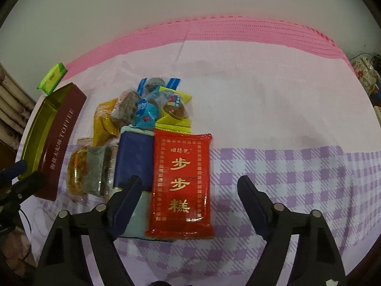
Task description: Organize snacks
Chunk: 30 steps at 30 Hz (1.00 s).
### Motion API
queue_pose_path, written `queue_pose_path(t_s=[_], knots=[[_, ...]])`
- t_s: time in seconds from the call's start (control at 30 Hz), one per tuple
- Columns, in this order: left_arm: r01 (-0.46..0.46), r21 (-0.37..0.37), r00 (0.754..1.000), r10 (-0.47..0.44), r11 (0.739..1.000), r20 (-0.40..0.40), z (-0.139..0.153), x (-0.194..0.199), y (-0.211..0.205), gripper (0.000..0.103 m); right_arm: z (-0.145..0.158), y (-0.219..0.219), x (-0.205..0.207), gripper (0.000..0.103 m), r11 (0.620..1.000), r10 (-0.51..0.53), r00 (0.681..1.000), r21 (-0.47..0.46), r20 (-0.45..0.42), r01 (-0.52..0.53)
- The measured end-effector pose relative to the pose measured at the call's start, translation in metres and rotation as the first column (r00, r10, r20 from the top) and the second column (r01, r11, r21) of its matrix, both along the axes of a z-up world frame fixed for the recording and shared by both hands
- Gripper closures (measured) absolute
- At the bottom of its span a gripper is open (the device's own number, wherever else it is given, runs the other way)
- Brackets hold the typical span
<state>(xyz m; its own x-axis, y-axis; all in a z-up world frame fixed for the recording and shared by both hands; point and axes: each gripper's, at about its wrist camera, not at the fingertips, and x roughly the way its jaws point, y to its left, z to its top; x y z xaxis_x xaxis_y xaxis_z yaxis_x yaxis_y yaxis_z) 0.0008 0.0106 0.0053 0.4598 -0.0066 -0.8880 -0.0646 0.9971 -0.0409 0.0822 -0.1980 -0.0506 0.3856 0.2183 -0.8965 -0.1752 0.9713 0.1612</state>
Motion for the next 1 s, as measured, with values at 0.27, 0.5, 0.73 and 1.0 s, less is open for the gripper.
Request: queue_pose_path(t_s=[0.27, 0.5, 0.73, 1.0], knots=[[-0.005, 0.0, 1.0, 0.005, 1.0, -0.004, 0.001, 0.002, 0.0, 0.017, -0.011, 0.0, 0.008, 0.034, 1.0, 0.013, 1.0, 0.003, -0.017, -0.013], [-0.011, -0.008, 1.0, 0.011, 1.0, -0.016, 0.004, 0.007, 0.004, 0.02, -0.015, -0.005, 0.008, 0.045, 1.0, 0.014, 1.0, -0.007, -0.023, -0.014], [-0.018, -0.024, 0.999, 0.017, 1.0, -0.034, 0.007, 0.015, 0.007, 0.023, -0.017, 0.001, 0.002, 0.047, 0.995, 0.06, 0.998, -0.078, -0.005, -0.06], [-0.032, -0.043, 0.998, 0.03, 0.999, -0.053, 0.013, 0.026, 0.014, 0.024, -0.016, -0.003, 0.004, 0.06, 0.993, 0.045, 0.999, -0.113, 0.012, -0.044]])
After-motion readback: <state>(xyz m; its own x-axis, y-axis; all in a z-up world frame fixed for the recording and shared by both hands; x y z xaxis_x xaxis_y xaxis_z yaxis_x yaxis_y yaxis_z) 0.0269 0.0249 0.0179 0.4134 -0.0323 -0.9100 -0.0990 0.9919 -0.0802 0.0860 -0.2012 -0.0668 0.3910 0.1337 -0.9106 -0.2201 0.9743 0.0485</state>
